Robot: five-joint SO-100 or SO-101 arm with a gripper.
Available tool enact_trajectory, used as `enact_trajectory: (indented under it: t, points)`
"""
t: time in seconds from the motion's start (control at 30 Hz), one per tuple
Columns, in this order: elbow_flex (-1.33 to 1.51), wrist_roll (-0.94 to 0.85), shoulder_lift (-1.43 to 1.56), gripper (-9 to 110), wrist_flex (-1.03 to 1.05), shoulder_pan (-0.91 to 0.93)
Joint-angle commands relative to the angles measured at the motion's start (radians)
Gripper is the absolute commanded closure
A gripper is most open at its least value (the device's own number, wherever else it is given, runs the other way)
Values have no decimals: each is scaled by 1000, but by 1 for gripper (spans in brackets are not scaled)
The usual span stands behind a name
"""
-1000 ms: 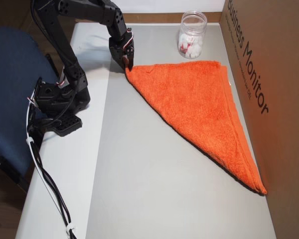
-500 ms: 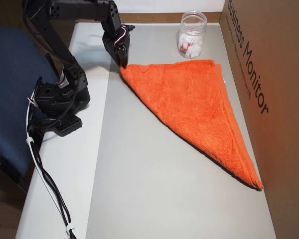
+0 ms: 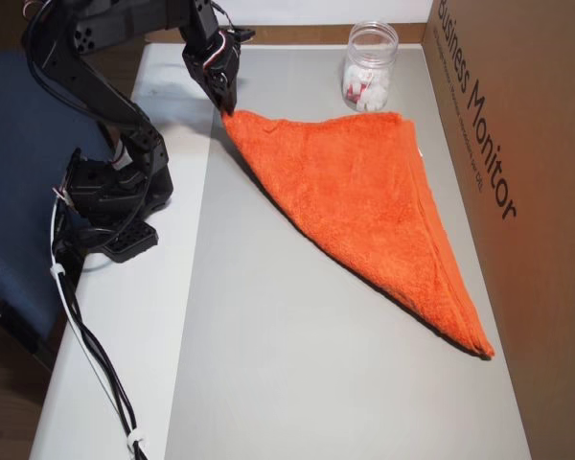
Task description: Fold the blanket.
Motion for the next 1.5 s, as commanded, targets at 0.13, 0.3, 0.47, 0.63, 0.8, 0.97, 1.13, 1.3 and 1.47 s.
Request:
enact_trajectory:
  t: [0.13, 0.3, 0.47, 0.63, 0.8, 0.97, 1.13, 1.3, 1.47]
  points:
    - [-21, 100, 121, 102, 49, -69]
    - [-38, 152, 178, 102, 49, -52]
    - [-54, 236, 235, 102, 49, 0]
    - [-54, 241, 302, 102, 35, 114]
    - [-58, 241, 365, 102, 35, 222]
    - [-143, 241, 364, 102, 35, 305]
    - [-202, 241, 362, 102, -35, 382]
    - [-202, 230, 360, 102, -213, 449]
    - [-215, 241, 310, 102, -301, 522]
